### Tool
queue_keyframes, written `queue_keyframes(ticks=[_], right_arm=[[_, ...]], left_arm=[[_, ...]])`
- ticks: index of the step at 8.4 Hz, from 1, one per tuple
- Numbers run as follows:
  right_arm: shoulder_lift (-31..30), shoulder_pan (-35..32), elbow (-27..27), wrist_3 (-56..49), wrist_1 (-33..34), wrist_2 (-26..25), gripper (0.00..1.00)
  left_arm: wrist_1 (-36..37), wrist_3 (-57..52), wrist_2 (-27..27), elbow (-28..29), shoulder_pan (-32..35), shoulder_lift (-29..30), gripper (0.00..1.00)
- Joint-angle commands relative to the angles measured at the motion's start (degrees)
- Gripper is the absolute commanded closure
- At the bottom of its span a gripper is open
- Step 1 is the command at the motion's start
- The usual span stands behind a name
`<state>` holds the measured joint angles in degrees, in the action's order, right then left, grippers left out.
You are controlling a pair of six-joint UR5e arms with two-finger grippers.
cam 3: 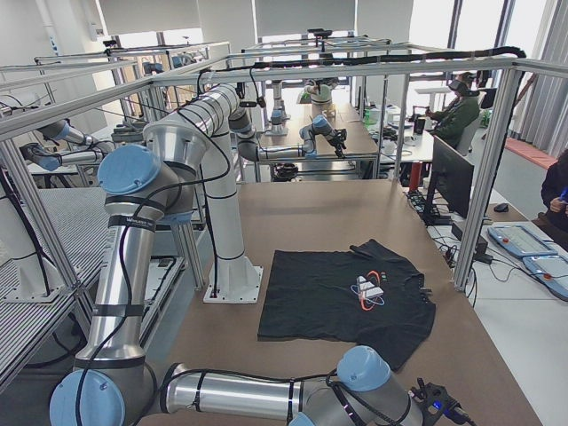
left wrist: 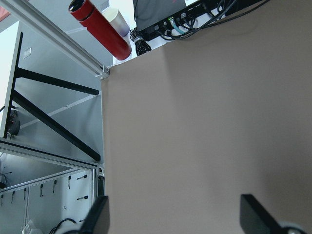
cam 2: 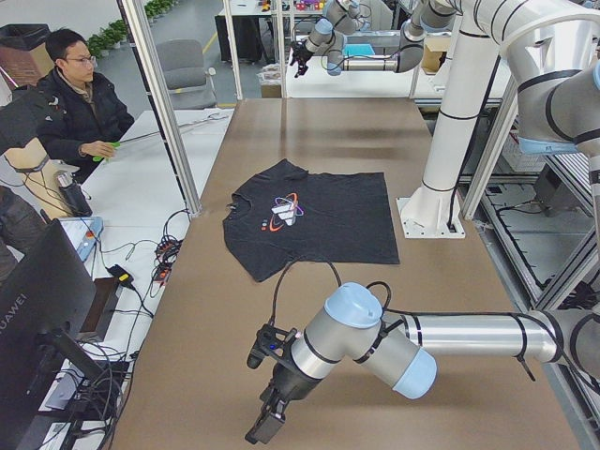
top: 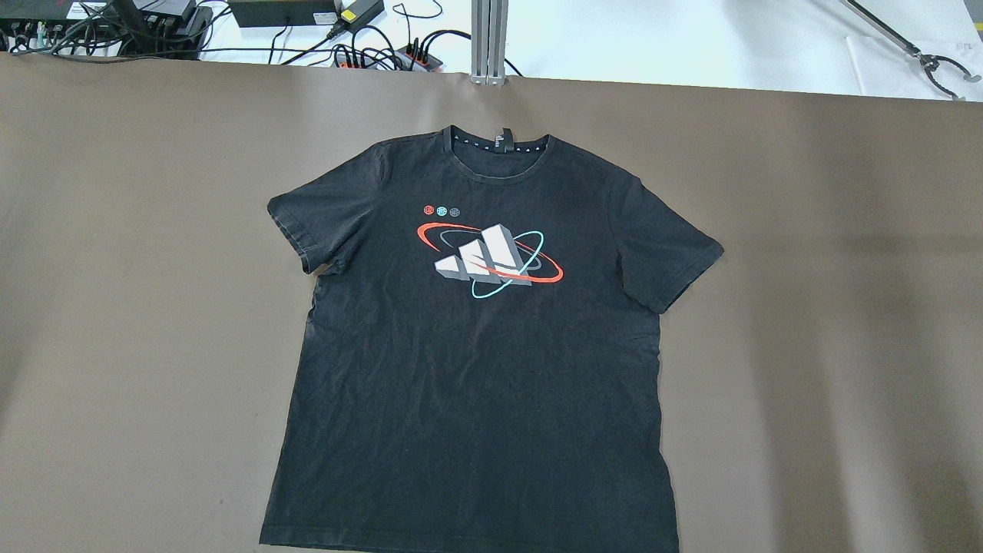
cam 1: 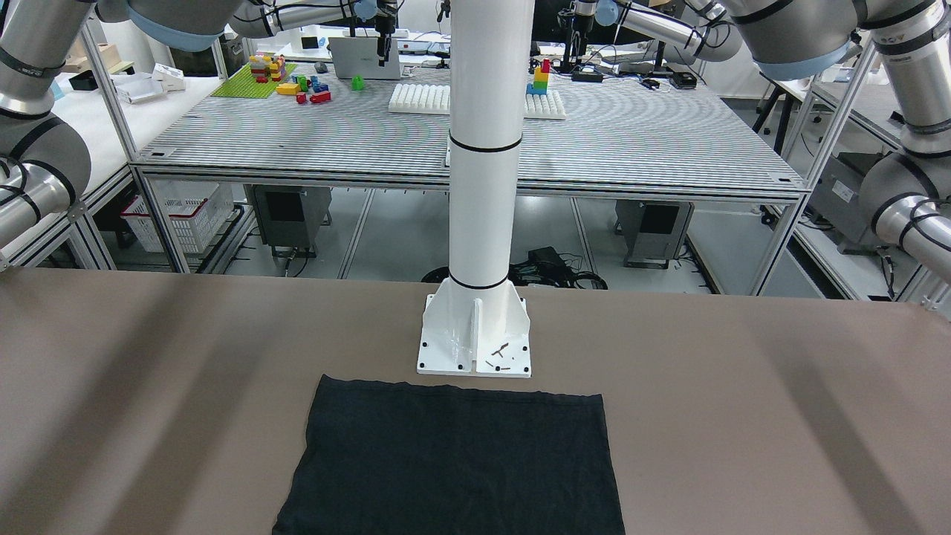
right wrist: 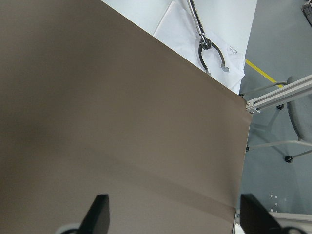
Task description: Fold clothes
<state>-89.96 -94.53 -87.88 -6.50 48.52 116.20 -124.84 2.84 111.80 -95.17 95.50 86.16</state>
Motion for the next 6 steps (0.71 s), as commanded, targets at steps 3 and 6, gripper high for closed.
queue_keyframes(ticks=[3,6], right_arm=[[-0.2,0.0,-0.1,0.1,0.0,0.0,0.06],[-0.1,0.1,0.1,0.2,0.1,0.0,0.06]], left_arm=[[-0.7,0.8,-0.8,0.0,-0.1,-0.6,0.06],[-0.8,0.2,-0.8,0.2,-0.1,-0.9,0.06]])
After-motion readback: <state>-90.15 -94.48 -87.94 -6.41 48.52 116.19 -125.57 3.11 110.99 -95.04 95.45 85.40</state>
